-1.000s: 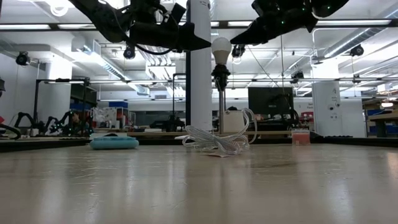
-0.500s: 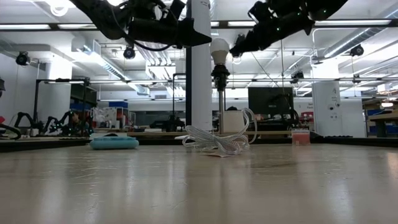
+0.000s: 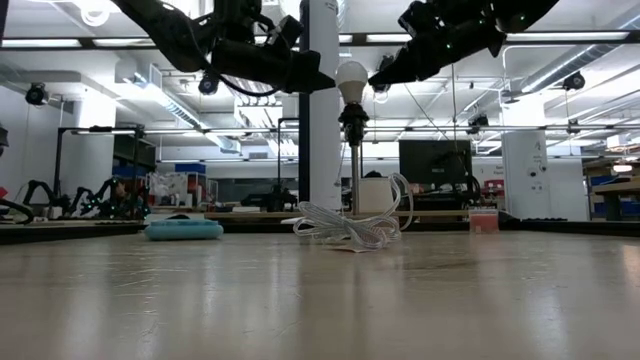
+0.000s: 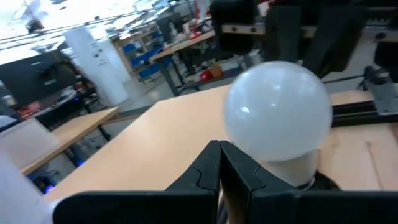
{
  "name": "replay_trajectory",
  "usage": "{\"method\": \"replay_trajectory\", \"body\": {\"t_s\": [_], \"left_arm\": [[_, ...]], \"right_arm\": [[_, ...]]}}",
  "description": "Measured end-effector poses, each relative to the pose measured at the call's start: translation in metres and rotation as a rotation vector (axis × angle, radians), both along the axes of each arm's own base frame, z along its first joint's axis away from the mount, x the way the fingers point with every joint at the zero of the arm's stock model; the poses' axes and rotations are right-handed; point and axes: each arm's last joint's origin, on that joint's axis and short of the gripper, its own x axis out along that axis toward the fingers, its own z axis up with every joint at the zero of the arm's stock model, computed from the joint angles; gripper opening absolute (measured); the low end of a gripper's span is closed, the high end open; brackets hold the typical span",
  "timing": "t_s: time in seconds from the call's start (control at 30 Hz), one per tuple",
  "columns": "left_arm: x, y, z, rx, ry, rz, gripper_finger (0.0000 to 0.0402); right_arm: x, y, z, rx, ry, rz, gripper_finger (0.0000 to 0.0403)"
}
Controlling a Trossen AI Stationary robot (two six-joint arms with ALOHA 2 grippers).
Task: Screw lightbulb
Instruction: Remove the light bulb from the desk lamp
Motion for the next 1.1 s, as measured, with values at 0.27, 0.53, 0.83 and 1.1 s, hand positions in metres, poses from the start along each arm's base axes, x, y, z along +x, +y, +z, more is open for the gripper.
{"method": "replay_trajectory", "body": {"t_s": [0.27, 0.53, 0.83, 1.1], "left_arm": [[0.003, -0.004, -0.001, 0.001, -0.008, -0.102, 0.0000], [0.006, -0.011, 0.000, -0.001, -0.013, -0.171, 0.0000], [0.005, -0.012, 0.000, -0.008, -0.006, -0.148, 0.0000], [0.001, -0.010, 0.001, -0.018, 0.021, -0.056, 0.0000]], "right_arm": [[0.006, -0.004, -0.004, 0.018, -0.013, 0.002, 0.0000], [0.006, -0.008, -0.002, -0.005, -0.026, -0.090, 0.0000], [0.006, -0.008, -0.002, -0.007, -0.026, -0.095, 0.0000], [-0.002, -0.006, -0.003, -0.029, 0.039, -0.159, 0.0000]]}}
